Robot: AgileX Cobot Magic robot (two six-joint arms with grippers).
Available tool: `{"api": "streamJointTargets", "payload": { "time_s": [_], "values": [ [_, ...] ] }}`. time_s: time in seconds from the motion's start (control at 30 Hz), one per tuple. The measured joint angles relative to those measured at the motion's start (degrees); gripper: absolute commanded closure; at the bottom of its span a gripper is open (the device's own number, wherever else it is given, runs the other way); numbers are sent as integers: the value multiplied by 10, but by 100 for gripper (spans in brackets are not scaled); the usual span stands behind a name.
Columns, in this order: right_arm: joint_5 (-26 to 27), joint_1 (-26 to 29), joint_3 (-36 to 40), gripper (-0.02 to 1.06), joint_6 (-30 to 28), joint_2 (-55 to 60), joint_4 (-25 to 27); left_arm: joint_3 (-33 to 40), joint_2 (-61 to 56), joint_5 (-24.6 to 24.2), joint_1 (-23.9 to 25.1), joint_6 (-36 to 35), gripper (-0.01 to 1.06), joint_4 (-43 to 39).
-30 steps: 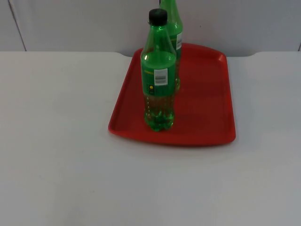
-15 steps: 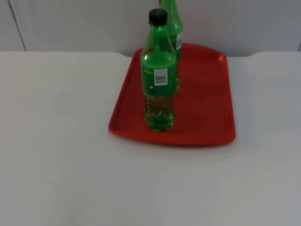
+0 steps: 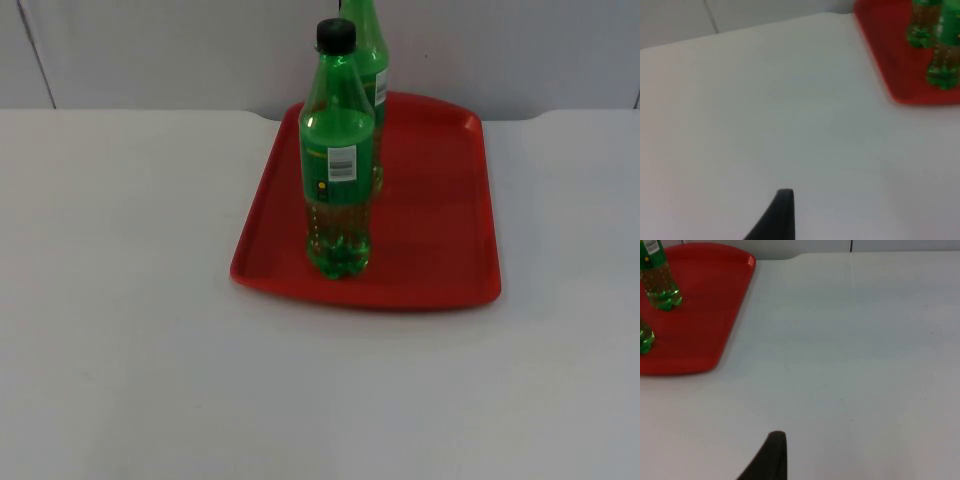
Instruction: Place the bottle upright on the tray.
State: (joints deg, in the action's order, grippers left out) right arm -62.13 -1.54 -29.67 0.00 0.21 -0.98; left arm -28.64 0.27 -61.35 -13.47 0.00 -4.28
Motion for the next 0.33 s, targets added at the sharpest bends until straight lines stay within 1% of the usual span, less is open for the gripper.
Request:
{"api": "streamJointTargets", "payload": {
  "time_s": [0.03,0.07,0.23,0.27,0.33],
  "values": [
    [0,0,0,-1,0,0,0,0,0,0,16,0,0,0],
    [0,0,0,-1,0,0,0,0,0,0,16,0,0,0],
    [0,0,0,-1,0,0,0,0,0,0,85,0,0,-2],
    [0,0,0,-1,0,0,0,0,0,0,85,0,0,-2],
    [0,0,0,-1,0,0,0,0,0,0,103,0,0,-2]
  ]
}}
